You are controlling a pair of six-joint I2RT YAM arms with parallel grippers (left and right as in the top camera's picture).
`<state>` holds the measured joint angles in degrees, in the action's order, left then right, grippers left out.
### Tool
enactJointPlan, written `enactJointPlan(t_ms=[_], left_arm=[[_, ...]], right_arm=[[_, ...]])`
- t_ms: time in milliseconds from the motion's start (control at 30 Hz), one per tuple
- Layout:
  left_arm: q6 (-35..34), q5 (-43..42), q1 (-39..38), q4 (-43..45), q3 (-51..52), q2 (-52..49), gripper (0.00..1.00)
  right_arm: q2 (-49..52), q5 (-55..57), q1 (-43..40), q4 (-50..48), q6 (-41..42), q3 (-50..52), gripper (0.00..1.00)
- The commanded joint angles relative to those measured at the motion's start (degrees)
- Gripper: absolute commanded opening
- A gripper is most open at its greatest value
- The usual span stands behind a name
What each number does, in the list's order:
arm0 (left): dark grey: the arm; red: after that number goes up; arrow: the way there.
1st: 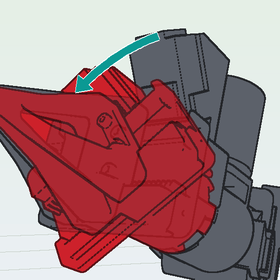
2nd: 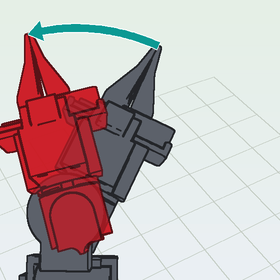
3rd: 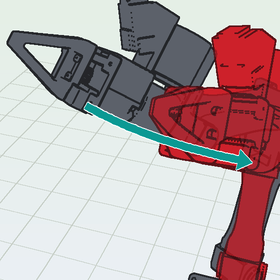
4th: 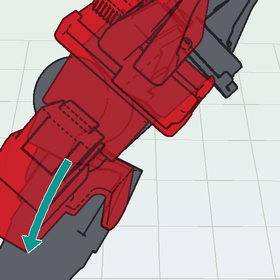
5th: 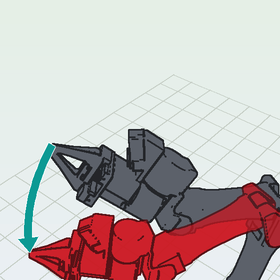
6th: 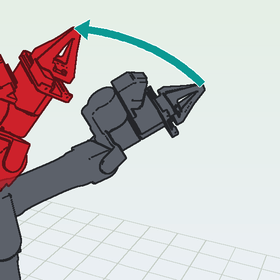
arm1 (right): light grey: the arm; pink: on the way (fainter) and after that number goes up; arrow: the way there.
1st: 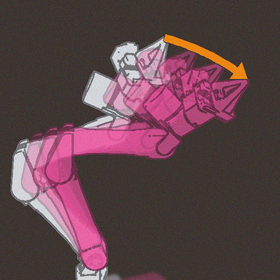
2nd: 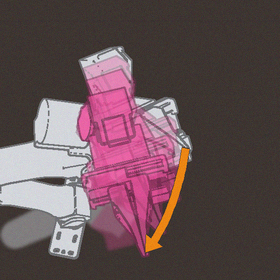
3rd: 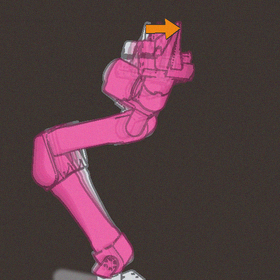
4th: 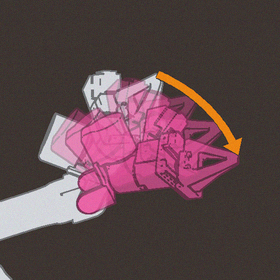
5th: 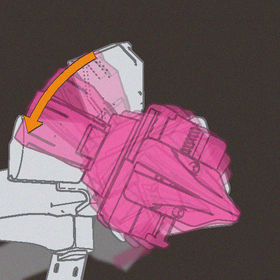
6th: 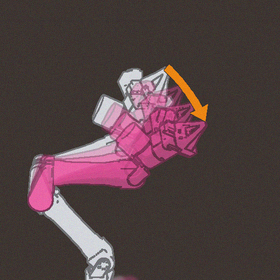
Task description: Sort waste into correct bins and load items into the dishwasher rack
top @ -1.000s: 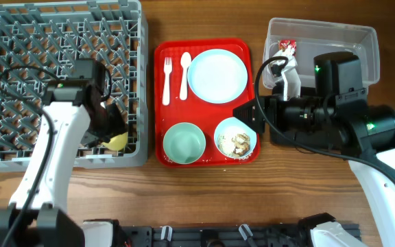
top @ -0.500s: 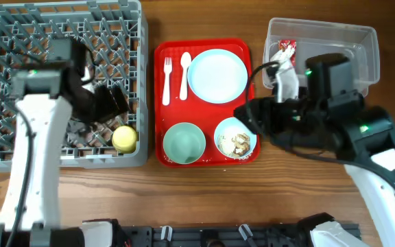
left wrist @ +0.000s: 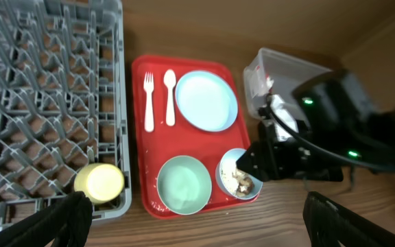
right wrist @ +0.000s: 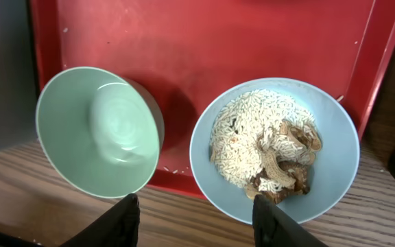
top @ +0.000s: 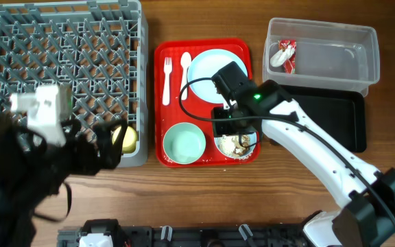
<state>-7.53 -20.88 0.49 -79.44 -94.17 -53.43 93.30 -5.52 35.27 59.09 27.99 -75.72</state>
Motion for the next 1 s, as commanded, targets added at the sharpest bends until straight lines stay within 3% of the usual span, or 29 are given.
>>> enactJointPlan(t_ms=[0, 67, 967], left_arm=[[1.3, 1.3, 0.3, 0.2, -0.6, 3.2, 1.0], [1.3, 1.3, 0.3, 0.2, -0.6, 4.1, 1.0], [1.3, 1.2, 0.3, 0.1, -0.6, 4.3, 1.0]], right_arm=[[1.1, -2.6, 0.5, -3.0, -1.3, 0.0, 0.54], [1.1, -7.0, 2.1, -6.4, -4.9, 0.0, 0.54], [1.1, -4.9, 3.5, -6.0, -1.9, 0.0, 0.65]])
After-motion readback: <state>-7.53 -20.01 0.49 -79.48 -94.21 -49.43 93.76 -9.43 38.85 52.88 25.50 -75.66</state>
